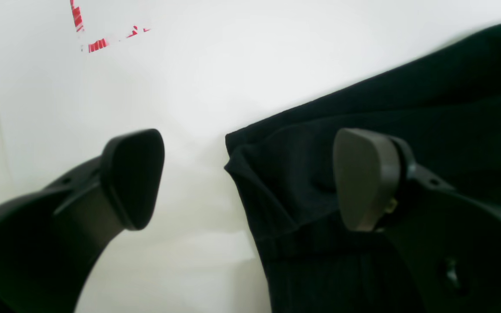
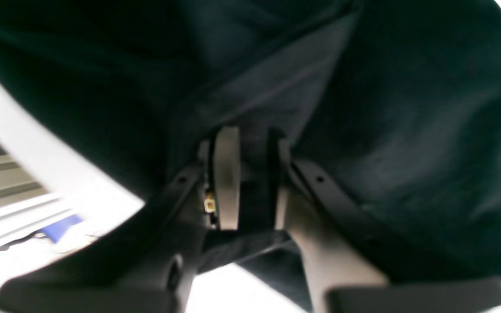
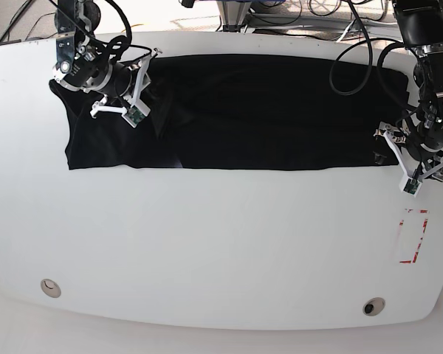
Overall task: Layout the t-shirt on the table in an organized manner, then fold the t-shirt properly
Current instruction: 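Pull the shirt end with the right gripper toward the right arm's base, then grasp the shirt end near the left gripper with the left gripper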
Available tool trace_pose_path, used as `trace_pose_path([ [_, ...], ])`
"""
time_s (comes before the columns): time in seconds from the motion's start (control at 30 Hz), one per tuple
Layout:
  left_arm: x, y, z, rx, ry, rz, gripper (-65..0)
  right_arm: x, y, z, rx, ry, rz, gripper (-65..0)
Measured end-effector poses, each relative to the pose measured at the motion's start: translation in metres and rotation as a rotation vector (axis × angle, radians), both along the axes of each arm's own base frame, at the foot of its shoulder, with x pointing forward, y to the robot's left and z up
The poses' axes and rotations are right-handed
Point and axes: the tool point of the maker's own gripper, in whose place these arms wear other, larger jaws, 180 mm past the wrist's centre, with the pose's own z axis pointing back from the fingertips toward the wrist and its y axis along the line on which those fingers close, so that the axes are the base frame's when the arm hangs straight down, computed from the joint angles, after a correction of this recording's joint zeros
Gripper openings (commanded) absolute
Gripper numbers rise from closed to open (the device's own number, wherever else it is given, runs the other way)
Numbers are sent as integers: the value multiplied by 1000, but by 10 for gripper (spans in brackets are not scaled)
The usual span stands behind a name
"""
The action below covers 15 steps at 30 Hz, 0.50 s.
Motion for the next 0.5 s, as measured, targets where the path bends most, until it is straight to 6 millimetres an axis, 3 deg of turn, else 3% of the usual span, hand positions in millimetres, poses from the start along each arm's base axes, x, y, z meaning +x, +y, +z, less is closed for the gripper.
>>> trace_pose_path([
  [0.23,0,1,1,1,-1,1,-89,-25,3,-11,9,64,-3,-547],
  [0.5,1,0,1,0,-2,1,-89,-28,2,-12,5,70,-3,-545],
])
